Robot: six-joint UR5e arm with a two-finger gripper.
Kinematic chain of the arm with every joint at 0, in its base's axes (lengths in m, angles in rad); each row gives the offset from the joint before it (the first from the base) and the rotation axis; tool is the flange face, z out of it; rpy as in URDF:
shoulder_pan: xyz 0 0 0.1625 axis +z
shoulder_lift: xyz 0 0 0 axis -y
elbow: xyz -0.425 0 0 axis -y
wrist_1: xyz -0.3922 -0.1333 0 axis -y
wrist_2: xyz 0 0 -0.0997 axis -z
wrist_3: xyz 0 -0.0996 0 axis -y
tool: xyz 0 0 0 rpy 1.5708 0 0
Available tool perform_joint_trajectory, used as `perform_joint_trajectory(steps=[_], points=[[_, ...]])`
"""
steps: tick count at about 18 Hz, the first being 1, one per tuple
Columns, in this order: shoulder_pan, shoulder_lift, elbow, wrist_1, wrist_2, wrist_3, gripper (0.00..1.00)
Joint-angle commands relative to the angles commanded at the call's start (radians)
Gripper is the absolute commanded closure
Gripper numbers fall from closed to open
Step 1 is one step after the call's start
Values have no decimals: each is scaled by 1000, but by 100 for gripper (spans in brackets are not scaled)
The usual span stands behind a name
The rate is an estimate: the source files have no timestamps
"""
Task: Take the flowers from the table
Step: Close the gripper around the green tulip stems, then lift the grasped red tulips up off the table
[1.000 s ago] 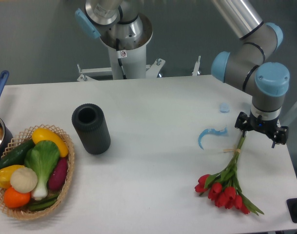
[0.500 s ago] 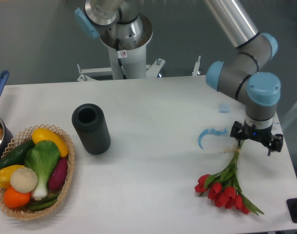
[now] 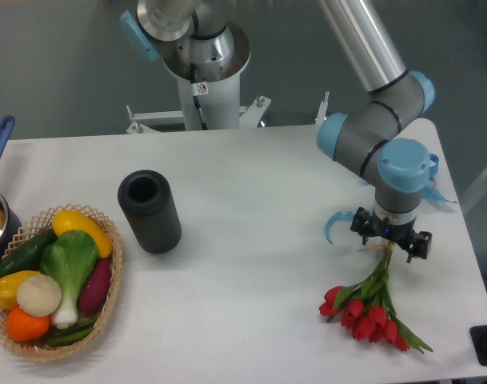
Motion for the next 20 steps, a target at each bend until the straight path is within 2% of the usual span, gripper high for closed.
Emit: perform_joint_trajectory(steps=[7, 8, 11, 14, 15, 20], points=[[0, -29, 34, 3, -5, -8, 0], [0, -32, 38, 5, -5, -12, 3], [-2, -48, 57, 3, -6, -58, 36], [-2, -54, 71, 3, -12, -64, 88], [-2, -54, 74, 3, -12, -74, 100], [-2, -52, 86, 5, -41, -130, 100]])
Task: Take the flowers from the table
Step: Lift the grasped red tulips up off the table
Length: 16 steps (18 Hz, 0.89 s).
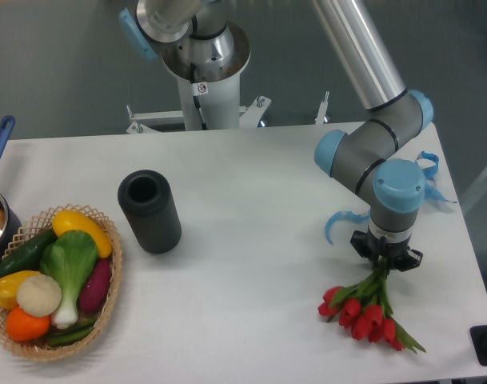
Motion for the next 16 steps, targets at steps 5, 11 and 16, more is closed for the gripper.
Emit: perform_joint_trajectory(steps=[5, 11, 16], points=[[3, 46, 14, -3, 6, -48, 100], [20, 106, 46, -8, 1, -71, 100], [48, 136, 98, -170, 3, -58, 100]])
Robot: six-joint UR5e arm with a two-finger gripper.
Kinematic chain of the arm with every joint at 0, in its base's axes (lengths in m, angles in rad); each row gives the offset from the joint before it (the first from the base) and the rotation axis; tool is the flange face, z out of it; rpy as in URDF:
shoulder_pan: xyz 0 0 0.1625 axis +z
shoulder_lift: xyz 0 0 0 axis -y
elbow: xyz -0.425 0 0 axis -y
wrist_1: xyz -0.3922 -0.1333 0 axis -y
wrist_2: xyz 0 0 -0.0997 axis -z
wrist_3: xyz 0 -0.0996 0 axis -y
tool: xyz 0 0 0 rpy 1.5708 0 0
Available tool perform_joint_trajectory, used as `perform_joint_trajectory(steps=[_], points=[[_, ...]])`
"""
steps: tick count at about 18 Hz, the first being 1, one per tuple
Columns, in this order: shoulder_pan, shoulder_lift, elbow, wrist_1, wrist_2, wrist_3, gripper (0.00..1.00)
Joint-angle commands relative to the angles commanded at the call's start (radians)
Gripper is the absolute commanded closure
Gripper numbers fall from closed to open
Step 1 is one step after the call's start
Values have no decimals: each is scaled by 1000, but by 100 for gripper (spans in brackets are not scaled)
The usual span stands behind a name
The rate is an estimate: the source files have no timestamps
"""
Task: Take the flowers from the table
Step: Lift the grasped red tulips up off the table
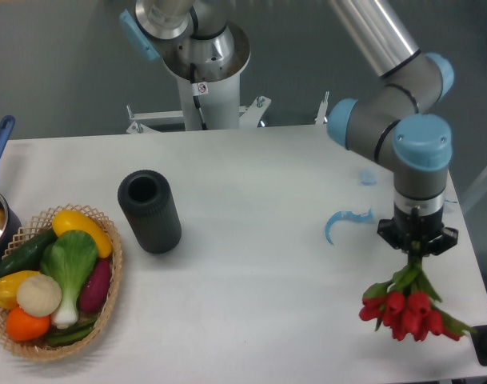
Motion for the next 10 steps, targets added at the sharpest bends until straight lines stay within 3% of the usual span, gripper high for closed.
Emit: perform_joint_trajectory(steps=[2, 4, 10], points=[[2, 5, 57, -103, -1, 3, 100], [2, 5, 94, -155, -2, 8, 100], [-2, 6, 98, -171, 5, 48, 100]])
